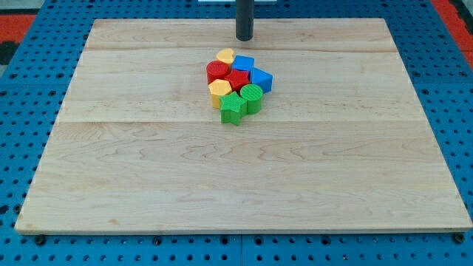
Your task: Push the green circle to the bottom right of the triangle
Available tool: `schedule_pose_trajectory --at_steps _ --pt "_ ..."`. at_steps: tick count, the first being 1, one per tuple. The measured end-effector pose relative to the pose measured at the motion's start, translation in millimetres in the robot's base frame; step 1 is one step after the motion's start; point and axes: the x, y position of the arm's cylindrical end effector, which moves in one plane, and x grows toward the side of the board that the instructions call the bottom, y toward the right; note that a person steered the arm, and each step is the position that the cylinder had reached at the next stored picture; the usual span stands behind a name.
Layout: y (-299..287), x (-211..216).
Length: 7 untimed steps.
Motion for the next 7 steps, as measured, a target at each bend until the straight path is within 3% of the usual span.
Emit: schedule_pose_trajectory --at_steps 5,6,7 --pt "6 6" --pt "21 74" --pt "0 94"
